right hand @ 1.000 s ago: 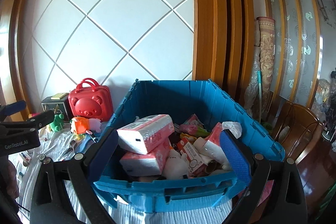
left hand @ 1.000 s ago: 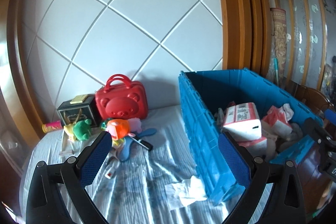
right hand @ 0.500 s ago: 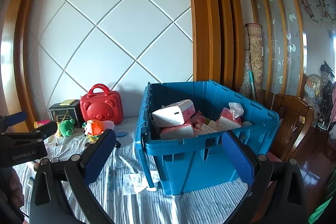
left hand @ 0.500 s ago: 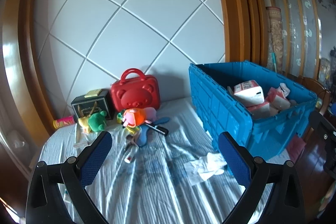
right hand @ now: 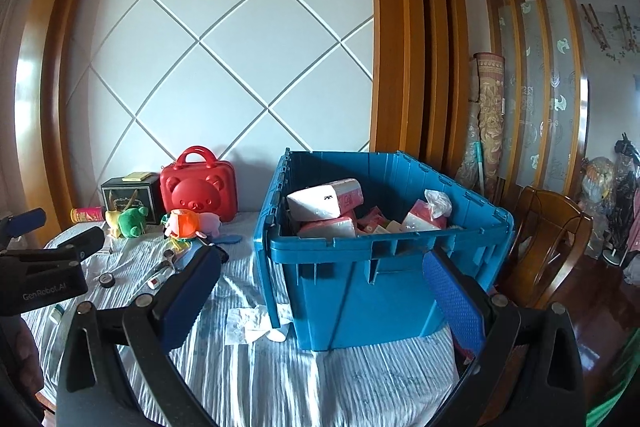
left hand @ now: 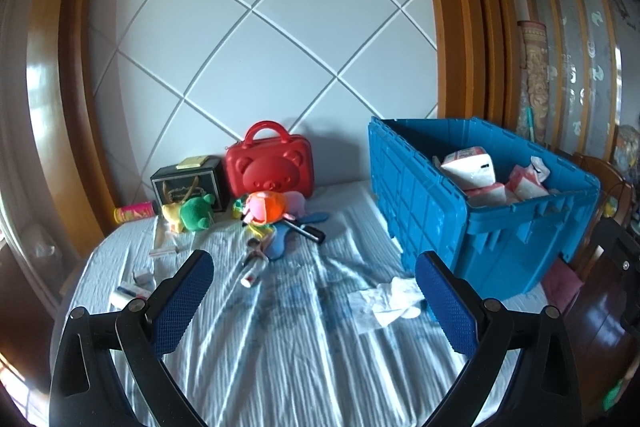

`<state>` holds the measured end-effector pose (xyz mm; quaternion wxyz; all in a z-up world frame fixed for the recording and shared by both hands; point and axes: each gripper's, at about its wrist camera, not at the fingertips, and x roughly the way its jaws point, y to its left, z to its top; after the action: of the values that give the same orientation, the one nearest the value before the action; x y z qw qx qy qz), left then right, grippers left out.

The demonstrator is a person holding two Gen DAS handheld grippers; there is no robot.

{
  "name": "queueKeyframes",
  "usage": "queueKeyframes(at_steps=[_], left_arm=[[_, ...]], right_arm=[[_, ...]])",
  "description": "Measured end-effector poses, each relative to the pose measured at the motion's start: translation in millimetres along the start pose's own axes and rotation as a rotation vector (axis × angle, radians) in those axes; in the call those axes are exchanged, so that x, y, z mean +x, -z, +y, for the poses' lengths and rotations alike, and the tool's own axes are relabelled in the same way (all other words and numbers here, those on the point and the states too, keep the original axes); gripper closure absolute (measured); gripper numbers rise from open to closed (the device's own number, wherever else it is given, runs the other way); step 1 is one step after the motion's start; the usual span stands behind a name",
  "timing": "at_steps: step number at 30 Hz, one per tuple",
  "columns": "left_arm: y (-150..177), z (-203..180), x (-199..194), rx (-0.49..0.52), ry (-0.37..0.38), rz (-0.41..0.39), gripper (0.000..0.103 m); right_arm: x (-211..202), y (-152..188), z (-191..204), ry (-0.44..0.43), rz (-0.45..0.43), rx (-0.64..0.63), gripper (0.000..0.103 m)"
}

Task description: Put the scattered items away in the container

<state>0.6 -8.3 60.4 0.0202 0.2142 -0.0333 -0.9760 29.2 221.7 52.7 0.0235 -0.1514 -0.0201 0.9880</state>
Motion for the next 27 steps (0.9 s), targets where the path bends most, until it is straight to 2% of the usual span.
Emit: queueKeyframes(at_steps=[4,12,20,27], left_arm=[[1.1,0.7,-5.1,0.036,0.014,-0.006,0.001],[0.2,15.7,-6.7,0.040,0.059,-0.002,0.001],[-2.3,27.9,-12.1,0.061,0.063,-0.022,0.001],[-5.9,41.9,-11.2,0.038,0.046,-0.027,0.001]], right_arm=[[-7.7,-2.9,3.5,0.030,-0.008,-0.001,0.000],[-9.0,-6.2,22.4,0.029,-0.008,0.015,0.000],[-6.9,-7.3,43.5,0.025,0.000,0.018,0.000],[-1.3,-9.7,53.3,0.014,0.004,0.009,0.000]])
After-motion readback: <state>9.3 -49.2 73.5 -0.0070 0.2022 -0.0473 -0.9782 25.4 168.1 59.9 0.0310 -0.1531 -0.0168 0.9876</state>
